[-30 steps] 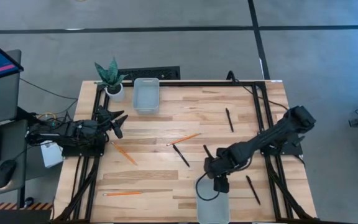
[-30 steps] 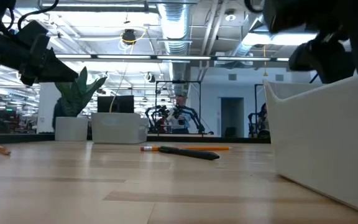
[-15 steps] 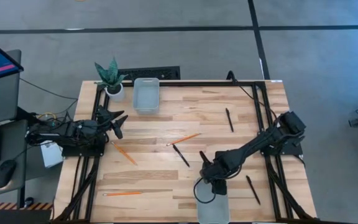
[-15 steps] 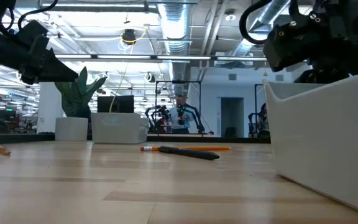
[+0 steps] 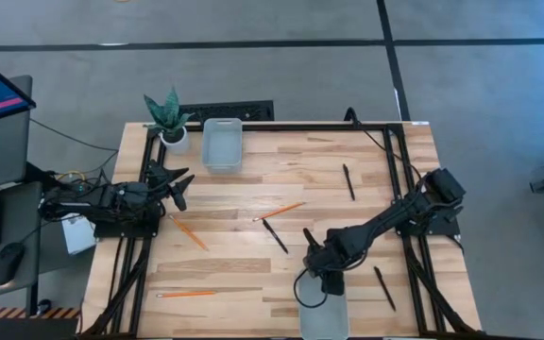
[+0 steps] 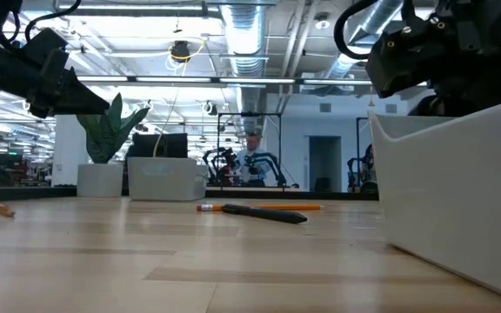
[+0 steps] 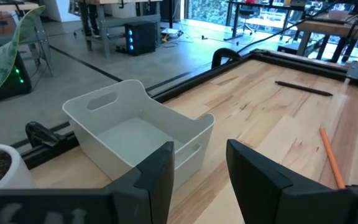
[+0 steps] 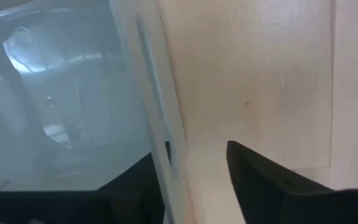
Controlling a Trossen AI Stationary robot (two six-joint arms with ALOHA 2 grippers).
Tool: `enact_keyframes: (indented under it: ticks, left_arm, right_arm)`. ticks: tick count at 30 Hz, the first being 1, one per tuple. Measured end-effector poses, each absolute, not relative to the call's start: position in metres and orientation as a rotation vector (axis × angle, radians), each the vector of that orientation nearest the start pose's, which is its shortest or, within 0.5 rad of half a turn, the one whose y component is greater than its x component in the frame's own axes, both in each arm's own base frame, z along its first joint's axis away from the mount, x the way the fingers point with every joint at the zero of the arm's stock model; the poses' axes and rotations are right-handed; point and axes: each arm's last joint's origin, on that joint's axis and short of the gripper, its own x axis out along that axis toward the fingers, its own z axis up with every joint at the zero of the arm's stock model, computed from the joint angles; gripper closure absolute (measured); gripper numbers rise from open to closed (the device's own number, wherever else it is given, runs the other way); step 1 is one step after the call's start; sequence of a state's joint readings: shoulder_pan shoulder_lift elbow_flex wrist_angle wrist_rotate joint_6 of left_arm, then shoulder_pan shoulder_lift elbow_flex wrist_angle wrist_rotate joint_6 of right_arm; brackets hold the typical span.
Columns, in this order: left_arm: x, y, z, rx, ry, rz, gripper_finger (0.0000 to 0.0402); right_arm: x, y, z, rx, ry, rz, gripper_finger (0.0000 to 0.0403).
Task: Sort pens & pencils
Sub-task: Move the bottom white bin to the top of the table
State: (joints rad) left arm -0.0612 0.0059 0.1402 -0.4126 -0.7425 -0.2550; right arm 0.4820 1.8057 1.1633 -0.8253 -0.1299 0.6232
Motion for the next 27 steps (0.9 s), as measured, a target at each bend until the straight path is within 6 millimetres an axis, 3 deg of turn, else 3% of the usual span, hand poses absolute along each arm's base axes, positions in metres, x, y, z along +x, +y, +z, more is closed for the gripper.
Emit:
enact_keyframes:
  ticks: [9,27]
  left_arm:
    - [0.0774,0.0149,0.1729,-0.133,0.172,0.708,0.0265]
    - [0.0774,0.0149,0.1728,-0.126,0.175,0.707,0.0265]
  right_arm:
    - [0.2849,0.1534,0.1656,0.233,1.544,0.026,0.0310]
    - [0.2878,0.1550,0.1664,0.246,1.515,0.044,0.0382]
